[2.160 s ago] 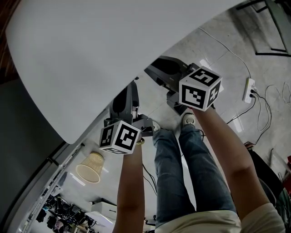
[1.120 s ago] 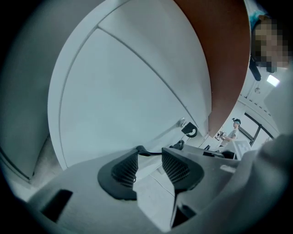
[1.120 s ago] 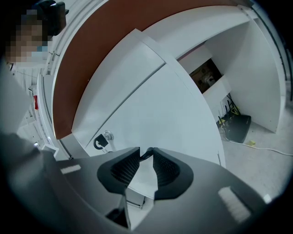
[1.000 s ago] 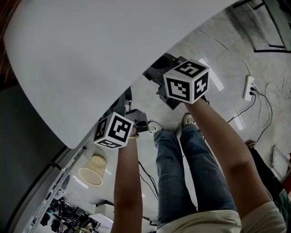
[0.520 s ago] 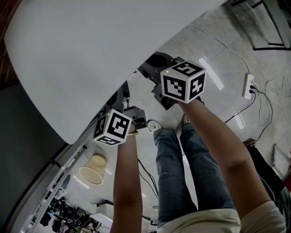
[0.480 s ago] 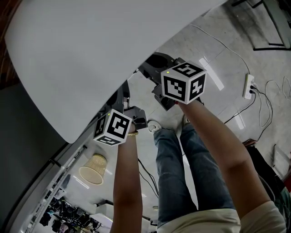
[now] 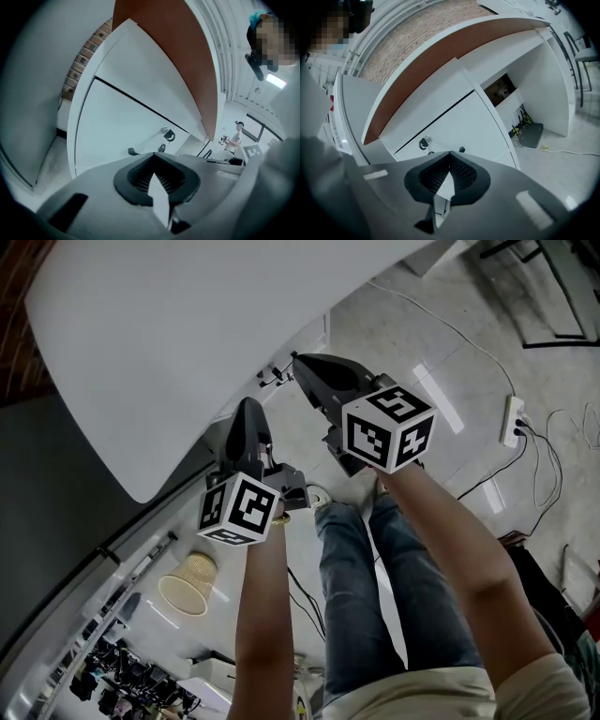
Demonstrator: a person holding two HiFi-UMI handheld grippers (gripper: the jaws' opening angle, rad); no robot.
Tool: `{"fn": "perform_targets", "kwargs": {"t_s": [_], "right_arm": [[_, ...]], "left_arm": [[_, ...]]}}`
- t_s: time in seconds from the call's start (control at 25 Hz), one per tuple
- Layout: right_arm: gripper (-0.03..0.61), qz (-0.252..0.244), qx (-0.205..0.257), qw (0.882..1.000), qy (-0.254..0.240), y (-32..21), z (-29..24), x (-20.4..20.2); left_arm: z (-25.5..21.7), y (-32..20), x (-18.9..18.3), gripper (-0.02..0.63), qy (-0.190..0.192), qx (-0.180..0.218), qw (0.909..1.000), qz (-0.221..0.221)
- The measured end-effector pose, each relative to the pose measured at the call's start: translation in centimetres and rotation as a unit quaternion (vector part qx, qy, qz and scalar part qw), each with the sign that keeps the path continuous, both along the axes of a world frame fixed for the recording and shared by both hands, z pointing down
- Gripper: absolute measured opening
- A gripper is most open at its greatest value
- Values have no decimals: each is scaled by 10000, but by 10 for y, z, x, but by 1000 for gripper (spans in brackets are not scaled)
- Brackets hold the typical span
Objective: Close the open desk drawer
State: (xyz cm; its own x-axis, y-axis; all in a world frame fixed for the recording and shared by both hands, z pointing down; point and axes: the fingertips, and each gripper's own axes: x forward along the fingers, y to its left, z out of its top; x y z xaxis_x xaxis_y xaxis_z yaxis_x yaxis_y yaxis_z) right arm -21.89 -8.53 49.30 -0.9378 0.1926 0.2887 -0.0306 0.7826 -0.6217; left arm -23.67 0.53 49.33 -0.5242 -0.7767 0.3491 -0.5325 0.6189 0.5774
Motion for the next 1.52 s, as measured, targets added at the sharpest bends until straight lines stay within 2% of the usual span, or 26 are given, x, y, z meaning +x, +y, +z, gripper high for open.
{"fn": "perform_targets", "kwargs": {"t_s": [0.4,0.64,0.8,1.04,1.2,1.52], "right_arm": [[2,-36,375,9993,23,10,-33,46],[2,-164,795,9967,10,6,-62,76],[2,-160,1089,9939,86,0,-86,97],[2,-248,1356,9905,-28,5,-137,128],[2,-368,1434,9890,-56,13,-170,154],[2,-577,1707,9834,-201,19,-232,203]], "left_arm": [[-35,2,41,-2,-258,-63,9996,-13],[-58,-2,72,-2,-130,-6,9999,-19],[-83,-10,95,-2,-102,7,9998,151],[-130,-20,135,0,-379,-226,9974,568],[-157,-26,165,0,-437,-322,9946,883],[-216,-24,204,0,-509,-287,9934,987]]}}
